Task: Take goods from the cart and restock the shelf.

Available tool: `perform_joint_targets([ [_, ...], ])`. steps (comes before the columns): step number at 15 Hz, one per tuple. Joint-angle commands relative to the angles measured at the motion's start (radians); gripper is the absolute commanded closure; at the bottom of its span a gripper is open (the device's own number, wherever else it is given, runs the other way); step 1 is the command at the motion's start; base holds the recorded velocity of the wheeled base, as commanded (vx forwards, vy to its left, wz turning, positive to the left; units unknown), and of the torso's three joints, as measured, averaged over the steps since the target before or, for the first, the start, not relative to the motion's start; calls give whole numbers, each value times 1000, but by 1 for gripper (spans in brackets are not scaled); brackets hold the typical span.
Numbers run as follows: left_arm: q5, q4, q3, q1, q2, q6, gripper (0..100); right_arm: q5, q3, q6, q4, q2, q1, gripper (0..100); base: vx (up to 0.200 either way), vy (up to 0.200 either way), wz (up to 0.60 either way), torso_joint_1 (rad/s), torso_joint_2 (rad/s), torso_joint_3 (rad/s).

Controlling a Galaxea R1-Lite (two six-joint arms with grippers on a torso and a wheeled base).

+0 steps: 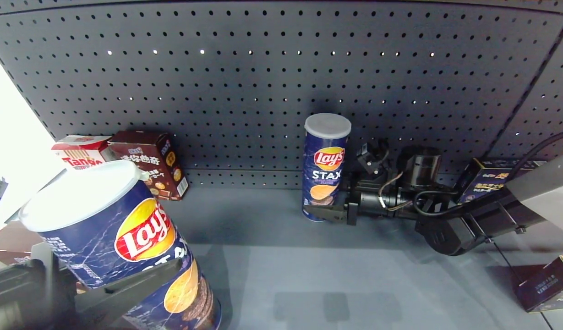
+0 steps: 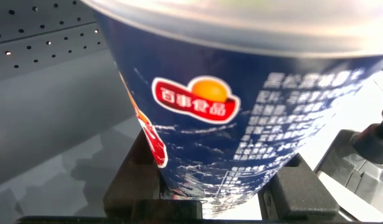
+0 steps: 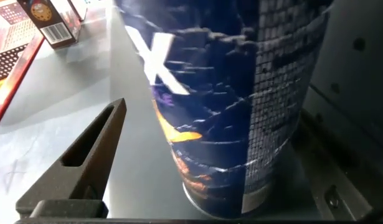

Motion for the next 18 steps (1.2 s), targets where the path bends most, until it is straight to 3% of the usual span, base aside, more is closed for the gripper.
perform_joint_targets([
  [1, 0, 0, 2, -1, 0, -1, 100, 0, -24, 0, -7, 23, 6, 0, 0, 0, 0, 0, 0, 0],
  [2, 0, -2, 8, -1, 0, 1, 100, -1, -35, 1, 0, 23, 12, 100, 0, 0, 0, 0, 0, 0],
  [9, 2, -3, 20, -1, -3, 1, 100, -1, -7, 1, -4, -3, 18, 100, 0, 0, 0, 0, 0, 0],
  [13, 2, -6, 20, -1, -5, 1, 100, -24, 138, 1, -4, -158, 49, 100, 0, 0, 0, 0, 0, 0],
  [18, 5, -2, 20, -1, -29, 1, 100, -128, 324, 3, -23, -305, 116, 100, 0, 0, 0, 0, 0, 0],
])
